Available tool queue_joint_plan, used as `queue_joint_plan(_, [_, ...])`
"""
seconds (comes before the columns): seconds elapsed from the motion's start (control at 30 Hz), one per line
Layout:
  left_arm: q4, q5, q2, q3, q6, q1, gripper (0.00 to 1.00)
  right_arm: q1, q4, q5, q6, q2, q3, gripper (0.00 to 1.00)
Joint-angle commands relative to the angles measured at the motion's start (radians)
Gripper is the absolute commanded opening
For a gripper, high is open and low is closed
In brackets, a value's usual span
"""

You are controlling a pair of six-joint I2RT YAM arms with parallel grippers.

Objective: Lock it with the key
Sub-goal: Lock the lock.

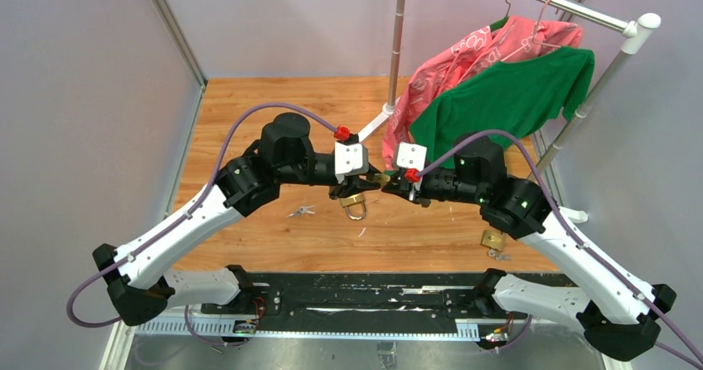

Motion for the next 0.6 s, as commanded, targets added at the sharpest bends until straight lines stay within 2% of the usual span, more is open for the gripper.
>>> queue_joint_plan(0.0, [0.035,0.038,-0.009,0.037,-0.019,-0.007,0.37,0.012,0.023,-0.011,-0.011,-0.01,0.024,0.0])
queue_joint_plan(0.13, [0.036,0.059,-0.011,0.04,-0.026,-0.006,0.4,0.012,0.026,-0.007,-0.013,-0.005,0.025,0.0])
queue_joint_plan(0.2, [0.022,0.047,-0.006,0.035,-0.029,-0.007,0.38,0.012,0.027,-0.009,-0.01,-0.002,0.031,0.0])
queue_joint_plan(0.3, [0.007,0.038,-0.002,0.02,-0.032,-0.009,0.24,0.012,0.031,-0.025,-0.002,-0.004,0.041,0.0])
queue_joint_plan(0.4, [0.021,0.072,-0.005,0.01,-0.017,-0.011,0.0,0.012,0.031,-0.028,0.001,-0.002,0.04,0.0])
queue_joint_plan(0.47, [0.047,0.068,-0.014,0.006,-0.034,-0.012,0.0,0.012,0.03,-0.012,0.001,-0.006,0.033,0.0])
queue_joint_plan(0.57, [0.079,-0.011,-0.038,-0.016,-0.074,-0.01,0.0,0.012,0.057,0.042,0.018,-0.027,0.017,0.02])
